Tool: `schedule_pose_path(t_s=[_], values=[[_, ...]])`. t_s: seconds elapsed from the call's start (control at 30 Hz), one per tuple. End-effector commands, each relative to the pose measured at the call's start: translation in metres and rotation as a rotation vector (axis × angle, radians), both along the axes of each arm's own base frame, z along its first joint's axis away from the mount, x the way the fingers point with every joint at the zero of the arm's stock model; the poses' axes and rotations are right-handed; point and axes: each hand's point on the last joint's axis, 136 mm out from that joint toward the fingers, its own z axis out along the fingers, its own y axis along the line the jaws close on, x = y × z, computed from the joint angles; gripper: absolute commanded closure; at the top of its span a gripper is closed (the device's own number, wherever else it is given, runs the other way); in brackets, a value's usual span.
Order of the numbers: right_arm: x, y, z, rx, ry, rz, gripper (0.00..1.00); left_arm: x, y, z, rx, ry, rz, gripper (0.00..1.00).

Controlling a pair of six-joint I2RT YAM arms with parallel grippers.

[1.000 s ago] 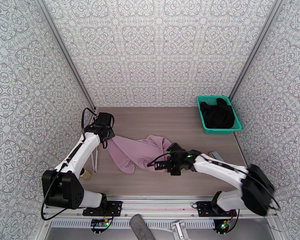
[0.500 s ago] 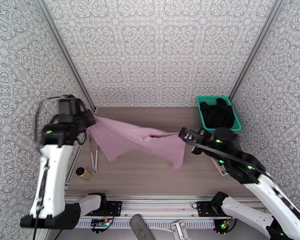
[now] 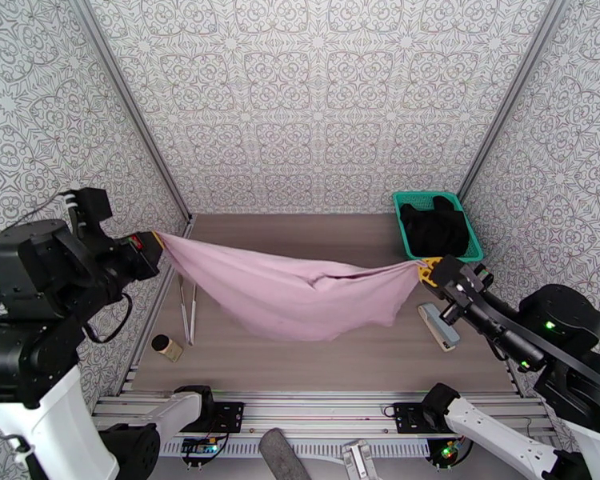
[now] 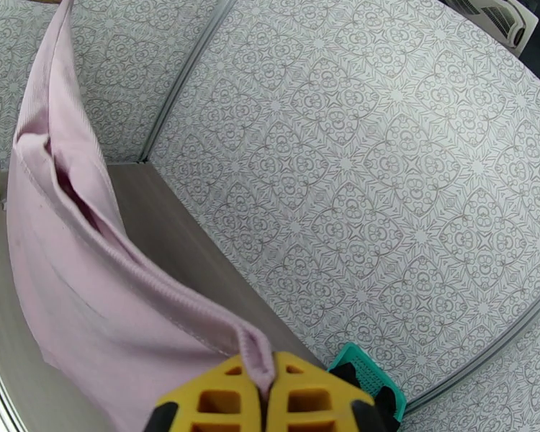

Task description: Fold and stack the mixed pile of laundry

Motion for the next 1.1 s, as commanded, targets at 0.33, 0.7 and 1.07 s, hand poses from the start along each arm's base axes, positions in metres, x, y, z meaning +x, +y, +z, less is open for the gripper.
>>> schedule_pose_path(t_s=[0.33,0.7,1.07], values=[[-0.026,-0.017,-0.031,0.062,0.157,0.002,1.0,-0.038,-0.018,-0.064,-0.065,0.199,-0.086,1.0],[0.052,-0.036,-0.083,-0.061,0.27,-0.406,1.0,0.033,-0.011,-0.126,-0.067,0.388,-0.025,1.0],[0.214,-0.039,-0.195,0.029,0.441,-0.646,1.0,0.235,-0.052,-0.223,0.108,0.573,-0.04,1.0]])
